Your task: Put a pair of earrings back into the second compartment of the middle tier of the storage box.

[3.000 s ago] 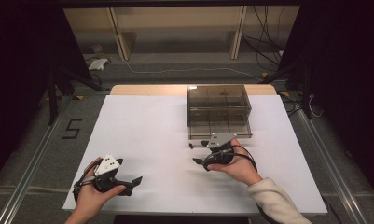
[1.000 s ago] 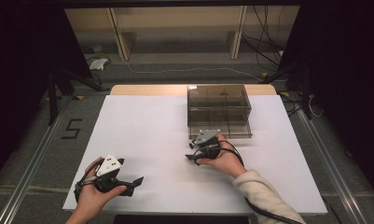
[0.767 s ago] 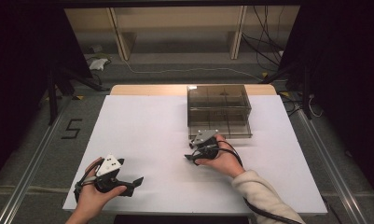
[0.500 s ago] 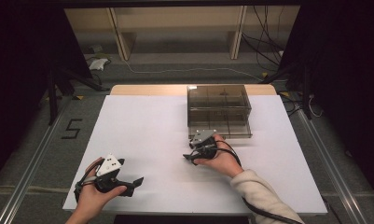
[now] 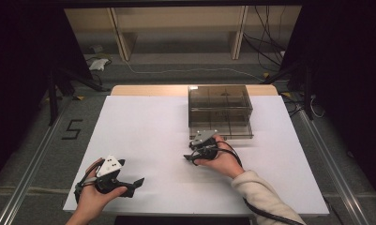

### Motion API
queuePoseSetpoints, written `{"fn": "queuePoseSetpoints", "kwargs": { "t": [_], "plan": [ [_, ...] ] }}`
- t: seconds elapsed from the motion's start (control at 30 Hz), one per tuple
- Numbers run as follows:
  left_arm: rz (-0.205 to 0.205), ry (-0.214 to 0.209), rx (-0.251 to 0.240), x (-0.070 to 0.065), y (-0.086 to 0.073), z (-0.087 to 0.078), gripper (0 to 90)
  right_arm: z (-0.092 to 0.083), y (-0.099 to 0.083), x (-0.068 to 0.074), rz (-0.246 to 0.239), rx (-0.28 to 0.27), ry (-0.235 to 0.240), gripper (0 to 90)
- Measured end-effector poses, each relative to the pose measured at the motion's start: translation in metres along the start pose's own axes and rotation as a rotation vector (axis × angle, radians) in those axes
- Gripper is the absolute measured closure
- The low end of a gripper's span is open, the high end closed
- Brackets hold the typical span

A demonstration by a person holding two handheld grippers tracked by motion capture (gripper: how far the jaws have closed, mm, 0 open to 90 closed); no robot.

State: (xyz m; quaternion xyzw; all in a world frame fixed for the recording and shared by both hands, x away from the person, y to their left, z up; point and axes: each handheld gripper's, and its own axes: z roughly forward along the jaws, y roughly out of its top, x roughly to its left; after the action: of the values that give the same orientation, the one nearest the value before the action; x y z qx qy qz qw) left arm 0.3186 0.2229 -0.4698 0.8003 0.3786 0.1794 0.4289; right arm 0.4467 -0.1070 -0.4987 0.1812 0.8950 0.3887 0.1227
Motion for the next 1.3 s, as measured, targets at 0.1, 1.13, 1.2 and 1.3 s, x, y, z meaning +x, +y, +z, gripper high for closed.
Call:
{"fn": "queuePoseSetpoints", "kwargs": {
  "t": [0.1, 1.13, 1.2, 1.3],
  "plan": [
    [-0.001, -0.001, 0.000, -0.0004, 0.0001, -0.0001, 0.0, -0.0009, -0.0003, 0.0000, 0.011, 0.003, 0.007, 44.7],
    [0.001, 0.004, -0.005, -0.0002, 0.0001, -0.0014, 0.0, -0.0071, -0.0060, 0.0037, 0.083, -0.002, 0.028, 78.9],
    [0.002, 0.004, -0.006, -0.0001, 0.0002, -0.0016, 0.0, -0.0072, -0.0058, 0.0043, 0.079, -0.001, 0.028, 79.5],
    [0.002, 0.004, -0.005, 0.0002, 0.0002, -0.0018, 0.0, -0.0072, -0.0052, 0.0052, 0.072, -0.002, 0.023, 79.8]
  ]
}}
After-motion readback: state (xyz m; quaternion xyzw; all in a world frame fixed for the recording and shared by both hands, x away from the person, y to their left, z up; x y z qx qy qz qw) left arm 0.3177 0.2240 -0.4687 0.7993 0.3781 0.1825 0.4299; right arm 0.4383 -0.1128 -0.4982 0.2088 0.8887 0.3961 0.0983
